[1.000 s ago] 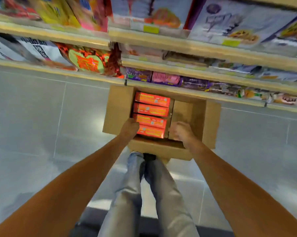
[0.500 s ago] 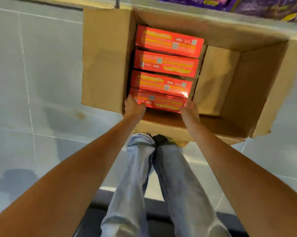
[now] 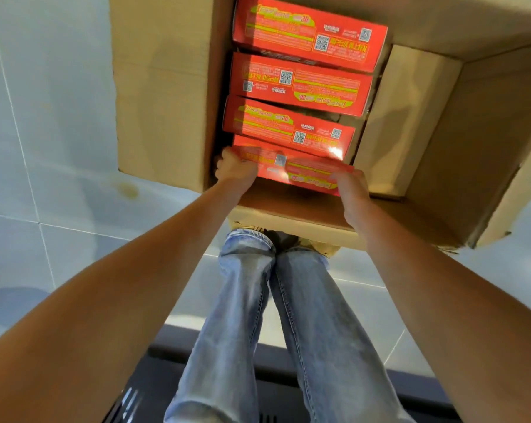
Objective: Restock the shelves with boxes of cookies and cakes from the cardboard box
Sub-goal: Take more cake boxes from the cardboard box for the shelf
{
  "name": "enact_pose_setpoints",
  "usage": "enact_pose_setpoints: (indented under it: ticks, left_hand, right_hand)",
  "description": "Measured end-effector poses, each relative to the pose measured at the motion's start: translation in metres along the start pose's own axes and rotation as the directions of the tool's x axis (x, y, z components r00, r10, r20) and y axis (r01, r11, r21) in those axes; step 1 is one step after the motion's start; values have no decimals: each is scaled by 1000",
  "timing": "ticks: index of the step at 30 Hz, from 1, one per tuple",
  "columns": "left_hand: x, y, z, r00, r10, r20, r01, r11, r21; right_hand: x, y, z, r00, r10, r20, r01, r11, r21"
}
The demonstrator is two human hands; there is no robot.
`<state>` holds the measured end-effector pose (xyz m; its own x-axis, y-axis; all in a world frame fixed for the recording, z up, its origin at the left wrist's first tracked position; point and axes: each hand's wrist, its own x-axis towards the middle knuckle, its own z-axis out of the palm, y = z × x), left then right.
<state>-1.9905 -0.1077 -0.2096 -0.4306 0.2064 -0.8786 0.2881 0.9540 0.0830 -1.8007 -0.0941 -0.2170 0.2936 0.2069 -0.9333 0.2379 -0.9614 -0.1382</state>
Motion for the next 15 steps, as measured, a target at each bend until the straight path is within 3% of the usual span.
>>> enact_pose_setpoints:
  ticks: [4,8,11,13,15]
  left_hand:
    - [-32,5,-3,994,74,-74,-63,988,139]
    - [-65,21,-29,977,213,-32,-209,972,106]
    - [-89,36,-52,945,323,47,-321,946,-36]
    - [-108,55,-69,928,357,109,-328,919,-219]
    - [-165,90,-96,906,419,61,-384,873,-300]
  right_hand:
    - [-13,-4,-29,1000,-14,-26,13,1000,-23]
    - [-48,-27,-72,995,-74,-64,70,996,-51]
    - [-82,-50,-107,991,-125,-52,126,992,0]
    - [-112,-69,-128,983,-165,-82,172,982,79]
    - [-158,-85,-155,970,-220,-103,237,950,206]
